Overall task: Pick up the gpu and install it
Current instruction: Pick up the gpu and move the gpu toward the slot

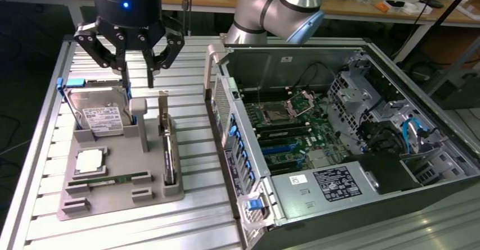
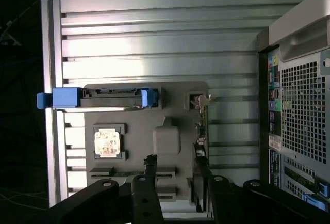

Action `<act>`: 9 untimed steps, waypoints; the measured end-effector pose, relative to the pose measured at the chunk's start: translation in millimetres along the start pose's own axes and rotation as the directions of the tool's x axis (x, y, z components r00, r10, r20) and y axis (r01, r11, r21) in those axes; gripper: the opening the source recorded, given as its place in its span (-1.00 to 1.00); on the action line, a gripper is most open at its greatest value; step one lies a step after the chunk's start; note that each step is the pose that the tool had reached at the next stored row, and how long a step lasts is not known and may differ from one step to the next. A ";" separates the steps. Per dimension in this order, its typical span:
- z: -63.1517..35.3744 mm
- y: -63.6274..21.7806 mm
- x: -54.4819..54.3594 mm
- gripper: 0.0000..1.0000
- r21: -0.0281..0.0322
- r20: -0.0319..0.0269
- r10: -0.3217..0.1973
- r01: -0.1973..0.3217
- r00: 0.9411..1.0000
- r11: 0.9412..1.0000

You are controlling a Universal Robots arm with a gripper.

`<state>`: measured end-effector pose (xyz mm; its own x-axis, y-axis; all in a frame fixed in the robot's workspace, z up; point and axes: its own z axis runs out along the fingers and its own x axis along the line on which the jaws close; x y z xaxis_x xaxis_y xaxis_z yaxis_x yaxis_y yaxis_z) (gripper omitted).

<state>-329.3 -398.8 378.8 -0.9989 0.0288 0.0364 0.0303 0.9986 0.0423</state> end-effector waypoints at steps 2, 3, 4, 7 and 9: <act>0.0 0.0 0.0 -0.16 0.000 0.000 0.000 0.000 1.000 1.000; 0.1 0.0 0.0 -0.16 0.000 0.000 0.000 0.000 1.000 1.000; 0.0 0.0 0.0 -0.16 0.000 0.000 0.000 0.000 1.000 1.000; 0.0 0.0 0.1 -0.16 0.000 0.000 0.000 0.000 1.000 1.000; 0.0 0.0 0.0 -0.16 0.000 0.000 0.000 0.000 1.000 1.000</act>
<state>-329.3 -398.8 378.8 -0.9989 0.0288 0.0364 0.0304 0.9986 0.0423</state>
